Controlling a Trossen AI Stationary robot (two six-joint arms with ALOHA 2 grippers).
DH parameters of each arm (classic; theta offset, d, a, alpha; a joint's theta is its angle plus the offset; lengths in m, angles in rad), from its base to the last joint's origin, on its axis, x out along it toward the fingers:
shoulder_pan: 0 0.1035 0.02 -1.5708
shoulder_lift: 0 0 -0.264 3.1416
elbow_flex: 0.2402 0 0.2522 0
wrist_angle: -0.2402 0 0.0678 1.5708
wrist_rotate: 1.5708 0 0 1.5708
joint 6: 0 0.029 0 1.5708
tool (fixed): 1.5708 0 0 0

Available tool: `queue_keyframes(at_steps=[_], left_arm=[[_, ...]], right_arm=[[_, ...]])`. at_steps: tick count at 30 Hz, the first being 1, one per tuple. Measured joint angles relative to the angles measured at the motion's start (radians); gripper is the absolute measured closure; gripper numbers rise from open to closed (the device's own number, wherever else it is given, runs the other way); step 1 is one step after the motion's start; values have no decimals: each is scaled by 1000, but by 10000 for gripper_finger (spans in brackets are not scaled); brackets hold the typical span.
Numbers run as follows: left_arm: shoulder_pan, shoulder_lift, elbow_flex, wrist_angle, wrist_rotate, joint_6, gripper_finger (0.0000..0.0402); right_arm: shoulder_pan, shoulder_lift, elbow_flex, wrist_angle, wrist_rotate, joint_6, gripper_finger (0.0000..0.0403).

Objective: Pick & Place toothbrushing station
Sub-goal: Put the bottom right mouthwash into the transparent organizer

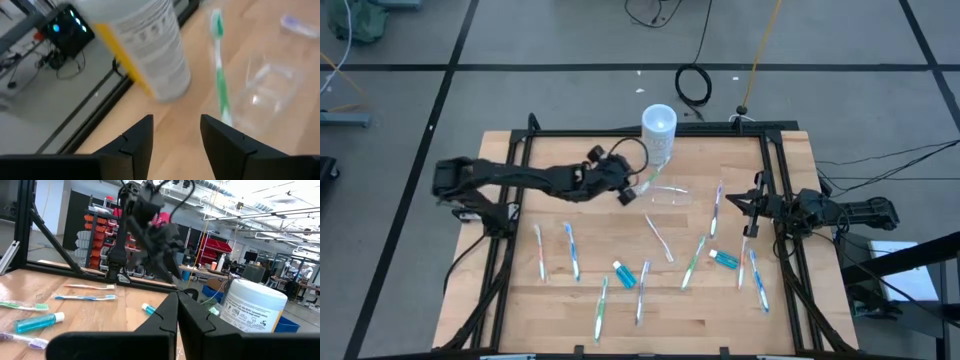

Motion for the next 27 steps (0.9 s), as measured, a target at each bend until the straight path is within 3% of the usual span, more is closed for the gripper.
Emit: queue_keyframes(at_steps=[4,9,18,27], left_arm=[[-17,-126,0,-249,15,-91,231],[-55,-235,-8,-480,76,-321,231],[-208,-293,-179,-378,89,-367,231],[-276,-278,-298,-166,217,-352,231]], right_arm=[[0,0,0,0,0,0,399],[0,0,0,0,0,0,399],[0,0,0,7,0,-9,399],[0,0,0,14,0,-34,399]])
